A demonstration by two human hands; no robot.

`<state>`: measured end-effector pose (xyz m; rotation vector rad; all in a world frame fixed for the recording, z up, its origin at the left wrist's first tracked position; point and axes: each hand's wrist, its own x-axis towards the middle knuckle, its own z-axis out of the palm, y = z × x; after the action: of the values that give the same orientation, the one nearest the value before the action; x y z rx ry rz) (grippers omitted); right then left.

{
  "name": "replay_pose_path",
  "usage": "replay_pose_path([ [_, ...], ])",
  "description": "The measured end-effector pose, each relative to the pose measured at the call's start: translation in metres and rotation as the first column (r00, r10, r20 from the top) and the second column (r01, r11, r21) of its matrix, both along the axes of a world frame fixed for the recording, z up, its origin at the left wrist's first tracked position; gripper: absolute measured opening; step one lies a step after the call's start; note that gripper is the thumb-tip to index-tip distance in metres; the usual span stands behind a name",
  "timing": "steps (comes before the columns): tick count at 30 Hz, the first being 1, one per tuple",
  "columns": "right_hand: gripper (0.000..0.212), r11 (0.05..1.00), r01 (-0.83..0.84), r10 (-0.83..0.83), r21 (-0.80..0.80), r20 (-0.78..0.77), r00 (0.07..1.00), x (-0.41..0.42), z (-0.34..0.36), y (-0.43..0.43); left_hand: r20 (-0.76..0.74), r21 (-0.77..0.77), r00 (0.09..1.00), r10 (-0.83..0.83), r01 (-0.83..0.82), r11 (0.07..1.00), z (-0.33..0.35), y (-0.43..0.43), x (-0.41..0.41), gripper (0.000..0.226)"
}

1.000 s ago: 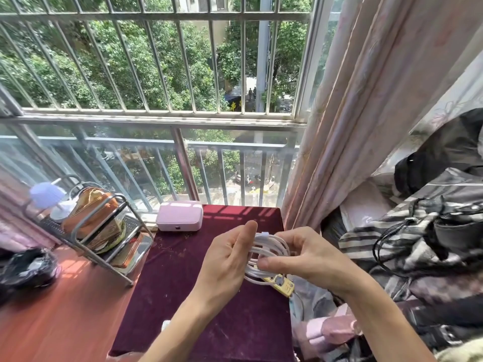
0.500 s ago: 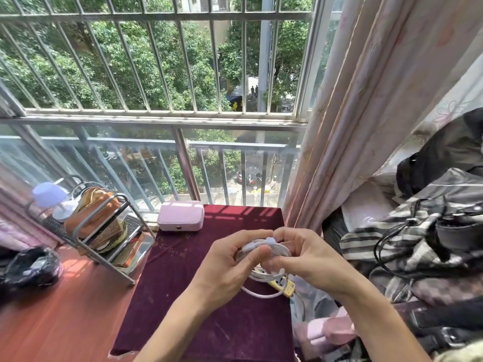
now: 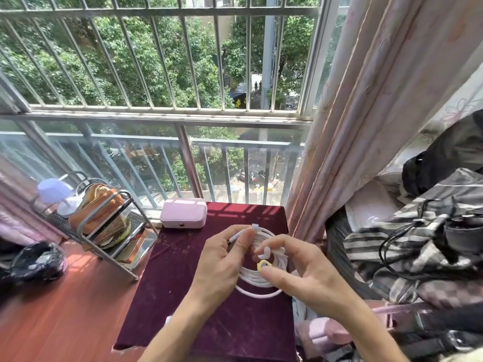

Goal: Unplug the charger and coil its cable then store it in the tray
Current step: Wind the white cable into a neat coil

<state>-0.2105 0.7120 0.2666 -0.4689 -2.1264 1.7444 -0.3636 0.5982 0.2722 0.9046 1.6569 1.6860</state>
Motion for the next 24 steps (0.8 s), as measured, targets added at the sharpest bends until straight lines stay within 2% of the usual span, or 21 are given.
replay_pose_path([
  [3, 0.01, 0.994, 0.108, -0.107, 0.006, -0.056, 0.993, -0.007, -0.006, -0.007, 0.04, -0.017, 0.999, -0.022, 0.023, 1.0, -0.003, 0.0, 0.001, 0.022],
  [6, 0.01, 0.99, 0.14, -0.138, 0.029, -0.073, 0.988, -0.011, -0.009, -0.012, 0.043, -0.043, 0.999, 0.008, -0.006, 0.999, -0.008, 0.001, 0.001, 0.021],
  [8, 0.005, 0.966, 0.184, -0.179, 0.179, -0.047, 0.983, -0.012, -0.011, -0.018, 0.02, -0.057, 1.0, 0.024, -0.023, 0.998, -0.01, 0.003, 0.0, 0.022],
  [10, 0.01, 0.9, 0.229, -0.234, 0.372, -0.034, 0.972, -0.01, -0.012, -0.022, -0.017, -0.08, 0.999, 0.041, -0.042, 0.996, -0.013, 0.004, -0.001, 0.022],
  [12, 0.012, 0.806, 0.27, -0.254, 0.527, -0.104, 0.961, -0.012, -0.01, -0.022, -0.077, -0.108, 0.996, 0.044, -0.052, 0.993, -0.018, 0.003, 0.0, 0.021],
  [14, 0.012, 0.758, 0.298, -0.232, 0.58, -0.187, 0.954, -0.014, -0.008, -0.019, -0.122, -0.123, 0.992, 0.014, -0.029, 0.992, -0.022, 0.001, 0.001, 0.021],
  [19, 0.01, 0.803, 0.414, -0.308, 0.429, -0.297, 0.904, -0.019, -0.004, -0.006, -0.22, -0.064, 0.974, -0.056, 0.043, 0.997, -0.023, -0.005, 0.003, 0.021],
  [21, 0.005, 0.846, 0.429, -0.346, 0.316, -0.285, 0.894, -0.02, -0.001, -0.005, -0.266, -0.049, 0.962, -0.063, 0.052, 0.997, -0.022, -0.008, 0.003, 0.021],
  [24, 0.012, 0.888, 0.421, -0.377, 0.184, -0.231, 0.897, -0.024, 0.001, -0.009, -0.257, 0.013, 0.964, -0.068, 0.074, 0.997, -0.018, -0.013, 0.007, 0.015],
])
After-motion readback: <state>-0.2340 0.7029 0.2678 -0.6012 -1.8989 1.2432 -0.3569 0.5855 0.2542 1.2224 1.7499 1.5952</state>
